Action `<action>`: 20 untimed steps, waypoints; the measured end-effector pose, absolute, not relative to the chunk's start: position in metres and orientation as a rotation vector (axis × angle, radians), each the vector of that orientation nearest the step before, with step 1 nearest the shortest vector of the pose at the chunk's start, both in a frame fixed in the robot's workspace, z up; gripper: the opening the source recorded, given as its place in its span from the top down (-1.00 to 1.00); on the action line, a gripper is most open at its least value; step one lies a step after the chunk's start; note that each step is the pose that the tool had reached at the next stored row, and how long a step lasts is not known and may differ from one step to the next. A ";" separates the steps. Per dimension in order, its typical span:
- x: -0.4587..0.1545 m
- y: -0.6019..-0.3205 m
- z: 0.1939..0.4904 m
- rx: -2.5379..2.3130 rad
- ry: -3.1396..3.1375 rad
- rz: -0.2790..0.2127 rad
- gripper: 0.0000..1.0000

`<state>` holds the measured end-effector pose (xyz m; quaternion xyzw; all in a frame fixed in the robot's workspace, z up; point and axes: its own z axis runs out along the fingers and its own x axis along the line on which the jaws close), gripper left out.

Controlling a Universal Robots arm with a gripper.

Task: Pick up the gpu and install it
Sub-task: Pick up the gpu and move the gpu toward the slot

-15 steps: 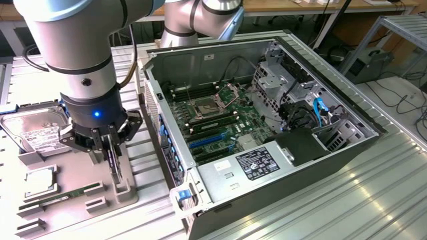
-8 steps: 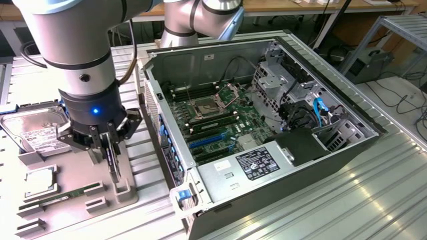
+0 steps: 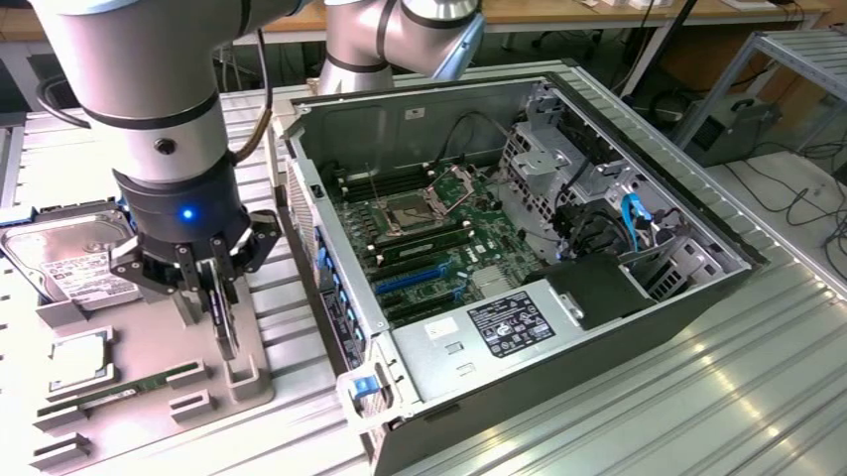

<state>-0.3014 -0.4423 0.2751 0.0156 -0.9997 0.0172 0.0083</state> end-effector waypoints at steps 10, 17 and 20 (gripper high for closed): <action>-0.301 -0.442 0.283 0.049 -3.124 0.054 0.44; -0.301 -0.442 0.287 0.048 -3.124 0.054 0.44; -0.301 -0.442 0.288 0.048 -3.124 0.054 0.44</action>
